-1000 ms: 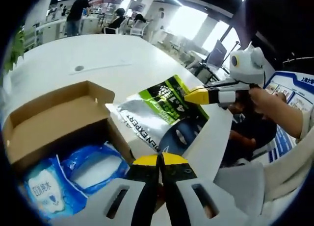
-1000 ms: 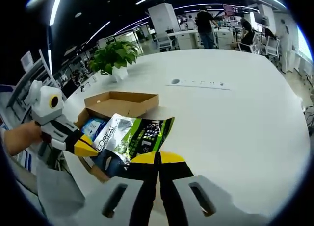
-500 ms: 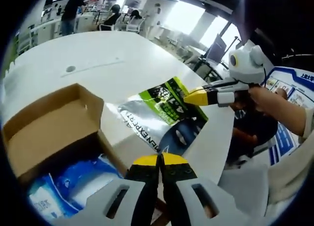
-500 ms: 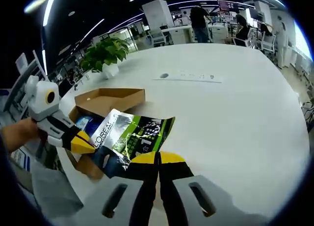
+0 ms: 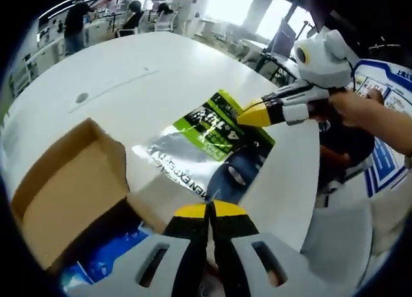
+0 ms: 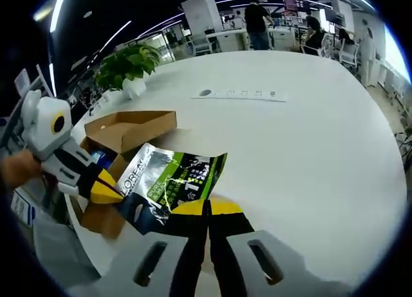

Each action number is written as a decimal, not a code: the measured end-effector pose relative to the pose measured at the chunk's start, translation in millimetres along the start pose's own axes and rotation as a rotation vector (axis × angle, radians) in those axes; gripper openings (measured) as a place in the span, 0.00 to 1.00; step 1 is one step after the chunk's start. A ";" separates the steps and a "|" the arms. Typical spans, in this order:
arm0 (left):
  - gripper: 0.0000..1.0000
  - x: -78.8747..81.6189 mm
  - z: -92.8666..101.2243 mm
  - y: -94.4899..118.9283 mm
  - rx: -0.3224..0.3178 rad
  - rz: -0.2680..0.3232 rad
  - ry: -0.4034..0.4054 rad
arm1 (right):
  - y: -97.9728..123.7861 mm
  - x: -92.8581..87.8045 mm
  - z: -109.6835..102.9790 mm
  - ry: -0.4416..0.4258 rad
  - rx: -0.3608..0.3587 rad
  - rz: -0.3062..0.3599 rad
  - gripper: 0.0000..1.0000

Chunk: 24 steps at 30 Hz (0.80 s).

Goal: Operate the shoe box by opening the lid, removing the specified soft item, and placing it in the target area until the item is outside and the box remains undamaged.

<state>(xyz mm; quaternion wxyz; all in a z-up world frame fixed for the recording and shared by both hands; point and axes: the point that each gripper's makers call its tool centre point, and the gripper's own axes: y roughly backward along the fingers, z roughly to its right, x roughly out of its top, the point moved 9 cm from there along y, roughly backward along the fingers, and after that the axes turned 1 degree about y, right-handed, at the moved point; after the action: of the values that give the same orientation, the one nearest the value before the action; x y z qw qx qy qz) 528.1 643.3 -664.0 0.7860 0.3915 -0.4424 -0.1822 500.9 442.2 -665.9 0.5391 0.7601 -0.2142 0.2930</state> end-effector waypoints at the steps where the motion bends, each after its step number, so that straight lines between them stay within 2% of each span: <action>1: 0.00 0.5 0.4 -1.5 0.001 -0.006 -0.007 | -1.6 -0.2 0.9 0.003 -0.005 -0.002 0.00; 13: 0.00 3.0 3.7 -22.2 0.045 -0.086 -0.120 | -14.0 -7.7 9.8 0.009 -0.044 -0.017 0.00; 24: 0.00 5.2 4.6 -31.4 0.053 -0.105 -0.113 | -25.3 -20.0 19.8 -0.024 -0.084 -0.027 0.00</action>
<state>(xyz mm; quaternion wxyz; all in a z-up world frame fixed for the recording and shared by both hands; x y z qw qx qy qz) 529.0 618.1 -684.1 0.7385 0.4240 -0.4696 -0.2332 506.6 432.0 -701.8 0.5720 0.7429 -0.2225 0.2671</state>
